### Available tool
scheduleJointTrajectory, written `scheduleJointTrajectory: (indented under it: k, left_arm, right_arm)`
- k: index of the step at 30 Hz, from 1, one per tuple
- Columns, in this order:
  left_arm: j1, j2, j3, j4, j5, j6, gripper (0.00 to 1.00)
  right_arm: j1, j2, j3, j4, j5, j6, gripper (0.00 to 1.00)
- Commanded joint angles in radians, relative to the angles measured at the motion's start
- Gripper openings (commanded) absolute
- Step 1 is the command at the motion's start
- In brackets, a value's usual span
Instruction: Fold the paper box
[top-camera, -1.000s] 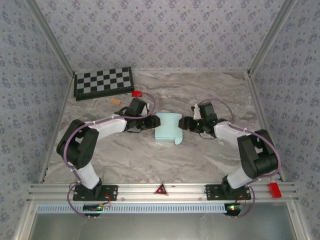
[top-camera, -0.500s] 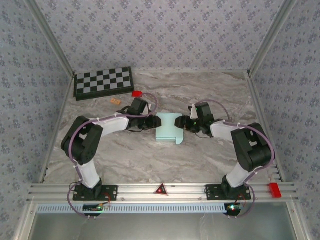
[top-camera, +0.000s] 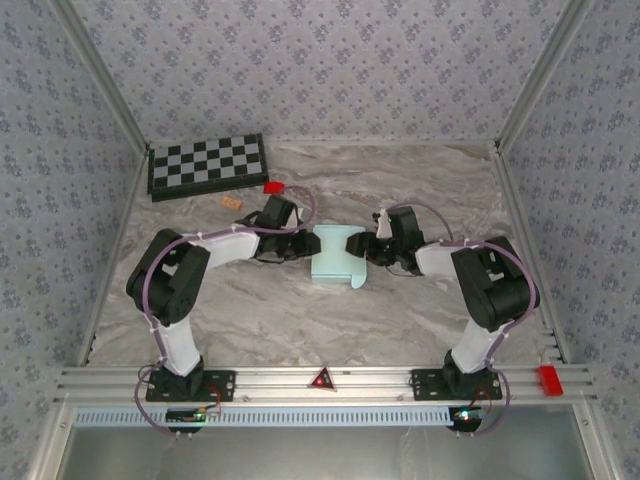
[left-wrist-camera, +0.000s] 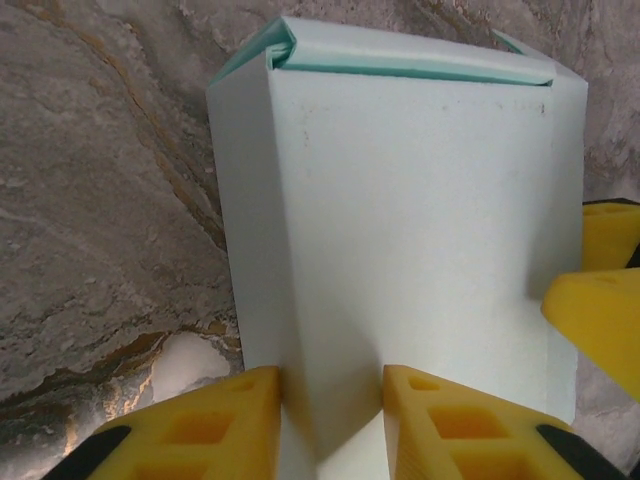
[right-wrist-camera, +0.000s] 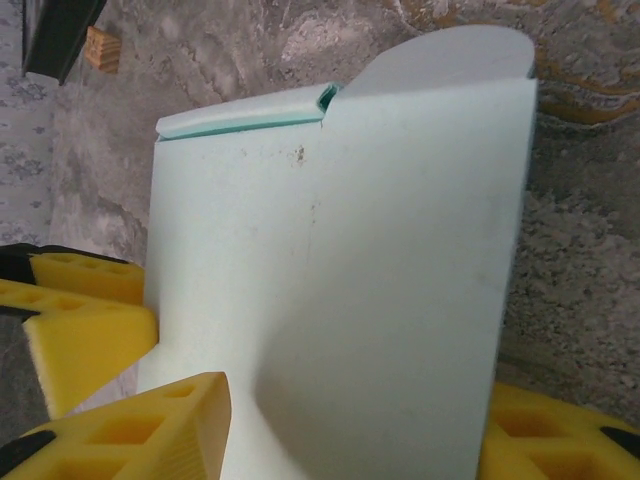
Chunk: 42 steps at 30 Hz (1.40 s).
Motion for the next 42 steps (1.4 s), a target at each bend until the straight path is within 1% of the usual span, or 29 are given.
scheduleJointTrajectory:
  k: [1,7,12,13,16,23,42]
  left_arm:
    - [0.005,0.029,0.029,-0.002,0.016,0.008,0.29]
    - [0.005,0.050,0.037,0.020,0.045,0.006,0.29]
    - [0.005,0.063,0.045,0.042,0.068,0.000,0.33]
    - [0.005,0.065,0.048,0.048,0.071,0.000,0.34]
    - [0.005,0.069,0.050,0.058,0.079,-0.001,0.36]
    - [0.005,0.088,0.057,0.099,0.121,-0.017,0.39]
    - [0.005,0.096,0.055,0.138,0.137,-0.046,0.42]
  right_arm:
    - [0.010,0.001,-0.014,0.078,-0.069,0.021,0.52]
    - [0.022,-0.054,-0.029,0.062,-0.060,0.002,0.50]
    - [0.044,-0.133,-0.020,-0.037,0.005,-0.021,0.51]
    - [0.048,-0.150,-0.015,-0.069,0.018,-0.057,0.51]
    - [0.060,-0.180,0.000,-0.133,0.039,-0.088,0.51]
    - [0.078,-0.207,0.030,-0.175,0.054,-0.101,0.51]
    - [0.109,-0.209,0.149,-0.248,0.089,-0.120,0.52]
